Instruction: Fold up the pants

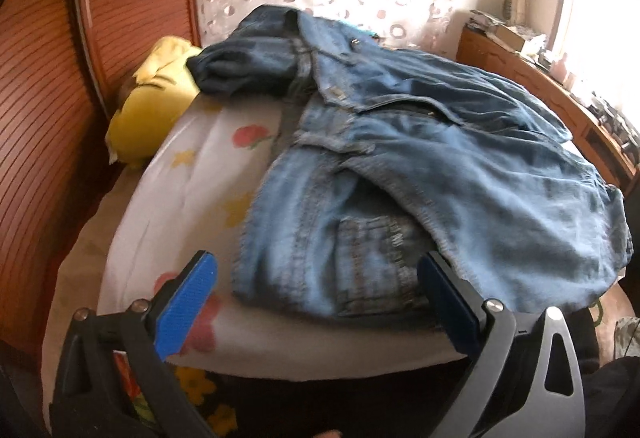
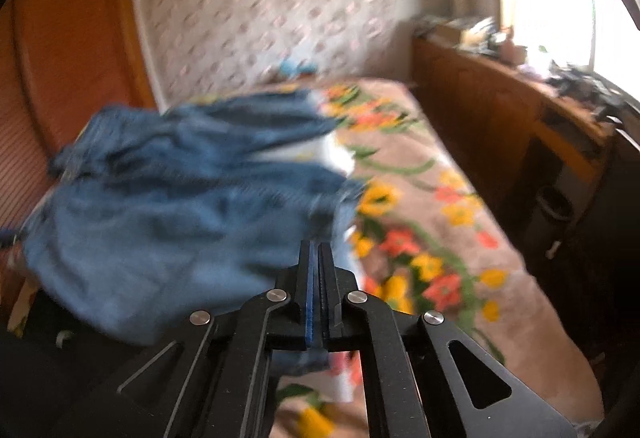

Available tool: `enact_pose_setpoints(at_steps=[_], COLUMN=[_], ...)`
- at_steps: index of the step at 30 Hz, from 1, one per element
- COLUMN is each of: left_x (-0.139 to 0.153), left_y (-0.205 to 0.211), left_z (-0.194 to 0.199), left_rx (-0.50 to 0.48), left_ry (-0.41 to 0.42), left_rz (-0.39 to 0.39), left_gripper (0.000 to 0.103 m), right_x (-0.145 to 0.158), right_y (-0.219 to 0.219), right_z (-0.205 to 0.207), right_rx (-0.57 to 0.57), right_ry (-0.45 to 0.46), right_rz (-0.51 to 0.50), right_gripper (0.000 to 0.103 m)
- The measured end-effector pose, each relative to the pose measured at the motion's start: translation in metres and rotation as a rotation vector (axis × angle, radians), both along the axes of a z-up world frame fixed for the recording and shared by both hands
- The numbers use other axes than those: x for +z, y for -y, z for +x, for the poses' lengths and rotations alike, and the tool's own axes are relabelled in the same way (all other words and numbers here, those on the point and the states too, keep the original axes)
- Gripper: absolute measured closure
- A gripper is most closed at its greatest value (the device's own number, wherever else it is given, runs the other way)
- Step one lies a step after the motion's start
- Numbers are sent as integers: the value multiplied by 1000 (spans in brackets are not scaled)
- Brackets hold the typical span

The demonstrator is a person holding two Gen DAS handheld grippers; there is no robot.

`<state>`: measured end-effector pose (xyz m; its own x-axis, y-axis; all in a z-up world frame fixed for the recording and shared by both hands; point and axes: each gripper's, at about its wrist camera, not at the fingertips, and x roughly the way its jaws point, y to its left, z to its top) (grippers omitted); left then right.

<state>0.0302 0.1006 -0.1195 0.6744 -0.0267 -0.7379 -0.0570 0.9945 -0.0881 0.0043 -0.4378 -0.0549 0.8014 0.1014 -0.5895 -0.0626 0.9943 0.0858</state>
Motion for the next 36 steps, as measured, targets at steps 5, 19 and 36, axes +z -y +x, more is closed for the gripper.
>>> enact_pose_setpoints(at_steps=[5,19,36], left_x=[-8,-14,-13], left_y=[-18,-26,-24], left_z=[-8,-5,-6], left_rx=[38,37,23], left_ry=[-5,1,13], left_rz=[-9,-9,-14], left_gripper=[5,26,48], right_x=[1,-45,-30], right_y=[1,-13,-27], right_z=[2,27,13], right_rx=[7,73,133], right_ry=[-5,-196,-149], right_rz=[1,4,-25], right_gripper=[103,65,102])
